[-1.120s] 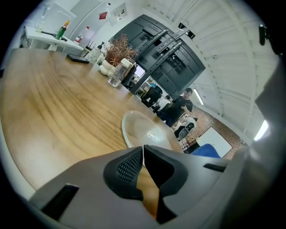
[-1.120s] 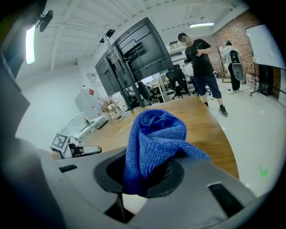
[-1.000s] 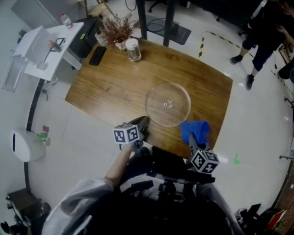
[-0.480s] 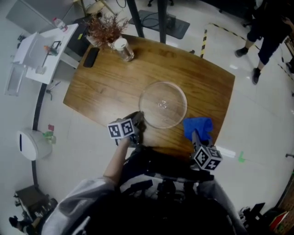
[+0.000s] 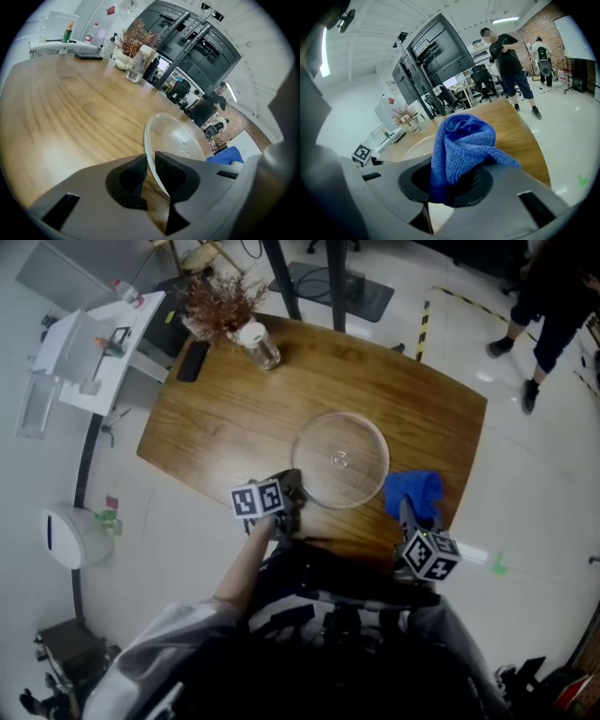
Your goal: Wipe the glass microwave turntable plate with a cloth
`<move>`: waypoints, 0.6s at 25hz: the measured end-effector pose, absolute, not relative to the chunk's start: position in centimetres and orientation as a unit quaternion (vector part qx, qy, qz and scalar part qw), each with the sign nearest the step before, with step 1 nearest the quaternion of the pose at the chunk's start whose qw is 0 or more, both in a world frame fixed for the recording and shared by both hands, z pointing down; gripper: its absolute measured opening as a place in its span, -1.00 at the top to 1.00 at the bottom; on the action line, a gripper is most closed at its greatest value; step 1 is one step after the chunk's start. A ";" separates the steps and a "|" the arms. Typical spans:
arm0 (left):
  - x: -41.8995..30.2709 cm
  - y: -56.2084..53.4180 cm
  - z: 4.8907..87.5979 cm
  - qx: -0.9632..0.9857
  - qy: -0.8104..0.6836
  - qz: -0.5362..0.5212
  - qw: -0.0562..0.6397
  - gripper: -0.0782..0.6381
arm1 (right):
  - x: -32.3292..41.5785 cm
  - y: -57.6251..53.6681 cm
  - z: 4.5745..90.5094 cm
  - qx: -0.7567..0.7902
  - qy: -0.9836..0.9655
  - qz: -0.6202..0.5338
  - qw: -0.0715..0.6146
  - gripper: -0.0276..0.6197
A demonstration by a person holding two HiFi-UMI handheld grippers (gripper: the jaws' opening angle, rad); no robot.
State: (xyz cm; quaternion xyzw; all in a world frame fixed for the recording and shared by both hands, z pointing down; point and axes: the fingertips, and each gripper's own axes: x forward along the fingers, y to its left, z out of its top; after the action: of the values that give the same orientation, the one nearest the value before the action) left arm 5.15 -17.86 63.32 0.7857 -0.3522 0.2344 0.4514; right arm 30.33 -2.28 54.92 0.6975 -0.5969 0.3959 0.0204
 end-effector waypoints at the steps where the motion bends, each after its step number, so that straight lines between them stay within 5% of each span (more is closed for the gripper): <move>1: 5.1 -17.8 63.4 0.785 -0.350 0.234 0.455 0.64 | 30.3 -2.7 54.8 0.699 -0.596 0.394 0.022 0.66; 15: 5.5 -17.8 63.5 0.777 -0.312 0.224 0.499 0.66 | 26.3 -19.5 53.5 0.679 -0.671 0.246 0.165 0.66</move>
State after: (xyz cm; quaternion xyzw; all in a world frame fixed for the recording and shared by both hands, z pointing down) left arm 5.50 -17.78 63.55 0.7768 -0.3120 0.2236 0.4993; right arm 26.26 -19.55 53.45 0.6794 -0.6715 0.2457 0.1649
